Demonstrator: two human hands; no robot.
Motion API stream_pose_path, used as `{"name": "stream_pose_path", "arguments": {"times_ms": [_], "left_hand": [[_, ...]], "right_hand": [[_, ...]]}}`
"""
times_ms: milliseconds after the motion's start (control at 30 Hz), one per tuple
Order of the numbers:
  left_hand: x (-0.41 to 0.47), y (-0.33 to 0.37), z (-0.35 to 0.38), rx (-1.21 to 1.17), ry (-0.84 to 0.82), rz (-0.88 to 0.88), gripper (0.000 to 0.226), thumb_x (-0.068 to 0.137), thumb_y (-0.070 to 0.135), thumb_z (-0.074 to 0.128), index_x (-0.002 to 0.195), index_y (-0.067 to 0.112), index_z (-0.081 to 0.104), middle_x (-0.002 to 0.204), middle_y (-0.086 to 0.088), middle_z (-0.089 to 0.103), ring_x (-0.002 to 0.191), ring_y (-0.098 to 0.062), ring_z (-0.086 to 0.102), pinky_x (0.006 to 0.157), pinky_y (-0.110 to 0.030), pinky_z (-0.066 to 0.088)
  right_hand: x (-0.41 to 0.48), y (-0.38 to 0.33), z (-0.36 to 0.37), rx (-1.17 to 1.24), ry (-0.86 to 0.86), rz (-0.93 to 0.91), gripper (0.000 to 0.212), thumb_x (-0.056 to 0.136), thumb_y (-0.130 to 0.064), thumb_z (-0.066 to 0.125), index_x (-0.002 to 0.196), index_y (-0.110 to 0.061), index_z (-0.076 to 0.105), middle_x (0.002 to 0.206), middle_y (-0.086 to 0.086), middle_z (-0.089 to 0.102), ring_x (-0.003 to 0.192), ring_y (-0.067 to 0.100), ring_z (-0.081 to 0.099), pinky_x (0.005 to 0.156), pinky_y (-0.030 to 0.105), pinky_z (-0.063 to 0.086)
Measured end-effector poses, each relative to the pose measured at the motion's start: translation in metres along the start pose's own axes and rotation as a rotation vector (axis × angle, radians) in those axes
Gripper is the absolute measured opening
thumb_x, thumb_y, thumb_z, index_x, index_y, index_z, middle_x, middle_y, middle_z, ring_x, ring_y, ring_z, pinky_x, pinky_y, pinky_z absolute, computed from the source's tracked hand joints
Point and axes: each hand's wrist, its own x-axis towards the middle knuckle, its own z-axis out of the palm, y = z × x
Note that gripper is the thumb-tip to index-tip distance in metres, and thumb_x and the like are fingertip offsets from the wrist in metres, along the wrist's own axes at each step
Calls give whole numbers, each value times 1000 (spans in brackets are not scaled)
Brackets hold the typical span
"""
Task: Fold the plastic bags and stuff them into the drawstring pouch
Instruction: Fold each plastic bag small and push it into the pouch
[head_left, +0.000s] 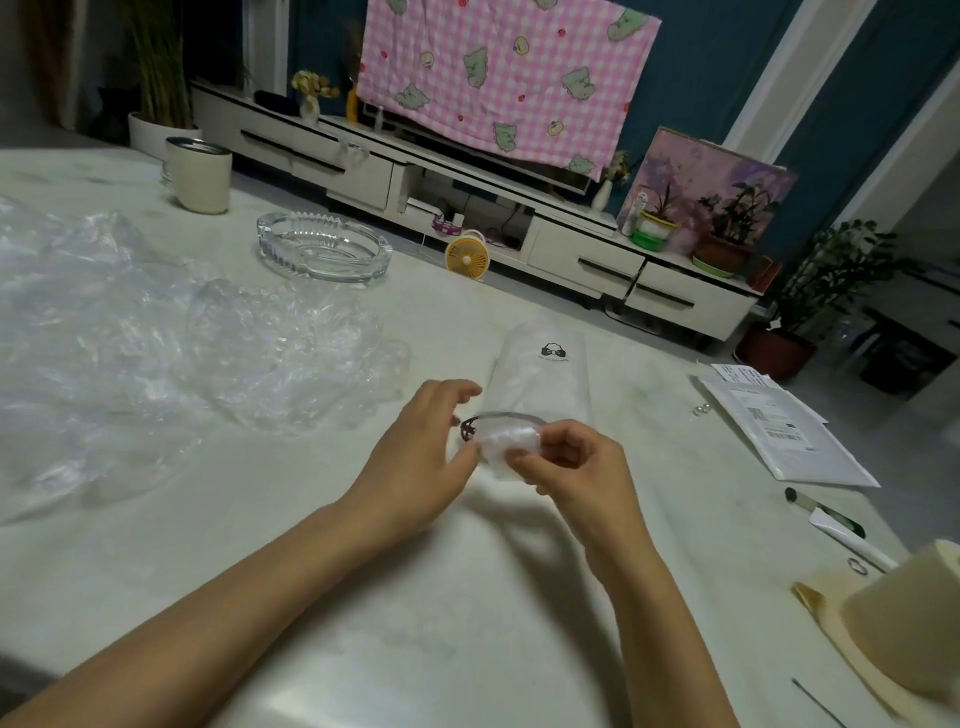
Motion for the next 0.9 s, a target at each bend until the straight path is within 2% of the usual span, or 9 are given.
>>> {"name": "stream_pose_path", "arguments": {"times_ms": [133,200,333,467,533,600,700,800,900], "left_hand": [[20,-13,22,428,-159,45,57,96,26,46,147,20,22,150,-1,25,132,-21,30,103,-29,27],[25,-20,30,483,-206,26,52,100,30,37,149,23,20,153,-1,23,136,-20,27,105,-29,25],[30,-21,31,323,-153,3,41,102,30,30,141,24,40,149,2,35,135,-16,34,103,-27,30],[24,-13,32,119,-102,65,40,101,29,31,131,14,53,137,-1,52,126,-17,46,100,-27,35],[19,-8,35,47,-97,103,47,95,31,29,126,10,57,129,-5,58,118,-20,52,96,-24,36],[14,-5,37,13,-103,134,48,92,30,30,125,8,58,126,-9,60,114,-22,54,93,-22,35],[13,-5,37,27,-155,108,54,91,36,26,123,8,58,126,-11,59,114,-25,55,94,-26,36],[15,-11,36,39,-165,84,51,92,35,26,122,11,59,121,-10,63,109,-27,58,91,-33,41],[14,-13,33,171,-228,75,62,90,42,12,122,15,57,114,-12,64,103,-29,56,86,-38,44]], "right_hand": [[-3,7,-15,-168,-51,21,21,74,-5,77,70,-19,61,47,-22,51,44,-3,46,48,8,33],[-1,12,-17,-318,-11,-36,24,73,-10,78,69,-24,59,65,-18,55,55,-7,50,55,8,37],[6,24,-11,-593,86,-134,11,75,-21,79,77,-21,68,89,-7,47,87,8,49,77,19,43],[15,33,0,-658,496,-354,15,66,-9,82,71,-12,68,102,4,54,93,14,38,80,38,46],[21,35,4,-619,577,-453,22,63,-2,81,71,-11,63,111,10,58,97,15,41,83,41,45],[25,39,11,-558,532,-474,32,63,3,77,77,-14,54,106,7,61,96,20,48,82,40,43],[30,42,11,-515,444,-341,38,72,1,71,88,-18,41,84,-1,55,76,25,53,66,33,39],[53,35,8,-800,337,-257,26,79,-1,56,85,-17,36,78,2,50,70,27,44,60,32,29],[74,26,16,-1031,256,-166,17,82,-7,49,84,-15,35,86,6,53,80,32,50,60,32,26]]}}
